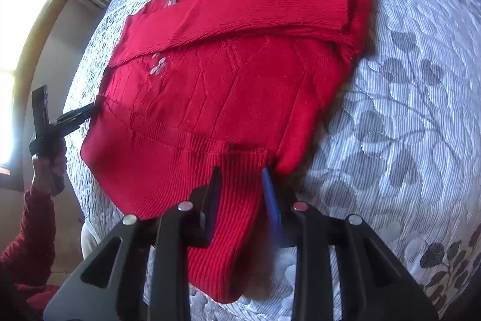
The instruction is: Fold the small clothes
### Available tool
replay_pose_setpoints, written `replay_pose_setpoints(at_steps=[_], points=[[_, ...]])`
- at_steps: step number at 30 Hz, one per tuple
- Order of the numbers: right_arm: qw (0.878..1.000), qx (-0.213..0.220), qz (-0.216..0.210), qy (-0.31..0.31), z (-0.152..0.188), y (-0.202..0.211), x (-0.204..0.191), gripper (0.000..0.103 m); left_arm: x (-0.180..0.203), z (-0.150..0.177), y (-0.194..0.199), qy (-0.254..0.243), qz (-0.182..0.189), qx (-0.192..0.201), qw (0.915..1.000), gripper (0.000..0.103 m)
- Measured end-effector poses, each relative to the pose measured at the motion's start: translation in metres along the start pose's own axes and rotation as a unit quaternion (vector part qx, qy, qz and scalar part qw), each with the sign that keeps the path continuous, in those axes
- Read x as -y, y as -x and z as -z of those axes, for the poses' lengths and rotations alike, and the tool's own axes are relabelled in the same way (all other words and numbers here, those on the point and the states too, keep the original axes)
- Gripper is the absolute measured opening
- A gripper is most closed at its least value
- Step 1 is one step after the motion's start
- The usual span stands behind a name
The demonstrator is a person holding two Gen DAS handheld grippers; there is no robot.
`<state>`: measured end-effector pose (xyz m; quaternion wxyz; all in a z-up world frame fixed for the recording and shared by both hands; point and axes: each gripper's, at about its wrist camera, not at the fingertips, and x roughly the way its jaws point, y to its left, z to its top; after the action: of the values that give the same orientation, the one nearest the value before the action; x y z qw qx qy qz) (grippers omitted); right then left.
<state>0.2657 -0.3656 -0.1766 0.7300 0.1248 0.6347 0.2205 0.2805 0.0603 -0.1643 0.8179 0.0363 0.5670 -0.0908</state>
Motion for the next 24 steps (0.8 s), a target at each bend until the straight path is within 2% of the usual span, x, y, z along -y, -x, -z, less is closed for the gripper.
replay_pose_setpoints(at_steps=[1,2,4,8,9,11,13,15,18,24], points=[[1.0,-0.001,-0.001,0.005,0.0,-0.001,-0.001,0.007,0.002,-0.001,-0.001,-0.006,-0.006,0.003,1.0,0.043],[1.0,-0.004,-0.004,0.008,0.0,-0.002,-0.002,0.0,0.003,-0.002,-0.001,-0.01,-0.011,0.005,0.9999,0.043],[1.0,0.004,-0.008,0.013,-0.001,-0.002,-0.003,0.0,0.002,-0.006,-0.006,-0.014,-0.014,-0.001,0.9998,0.043],[0.998,0.03,-0.06,0.015,0.0,0.008,-0.004,0.0,-0.002,-0.012,-0.012,-0.009,0.004,-0.007,0.9999,0.041],[0.998,0.032,-0.059,0.019,-0.001,0.01,-0.006,0.0,-0.001,-0.013,-0.011,-0.013,0.013,-0.005,0.9998,0.038],[0.998,0.027,-0.034,0.034,-0.001,0.008,-0.009,0.001,0.003,-0.014,-0.007,-0.026,0.016,0.002,0.9995,0.038],[0.999,0.019,-0.018,0.039,-0.002,0.004,-0.009,0.006,0.007,-0.015,-0.005,-0.036,0.017,0.01,0.9992,0.039],[0.999,0.016,-0.006,0.041,-0.003,0.001,-0.008,0.006,0.008,-0.016,-0.008,-0.039,0.011,0.007,0.9991,0.039],[0.999,0.017,-0.002,0.032,-0.003,-0.002,-0.006,0.015,0.007,-0.017,-0.011,-0.037,-0.011,0.004,0.9992,0.039],[0.999,0.03,0.0,0.028,-0.001,0.011,0.001,0.017,0.001,-0.014,0.029,-0.033,-0.007,0.063,0.9974,0.043]])
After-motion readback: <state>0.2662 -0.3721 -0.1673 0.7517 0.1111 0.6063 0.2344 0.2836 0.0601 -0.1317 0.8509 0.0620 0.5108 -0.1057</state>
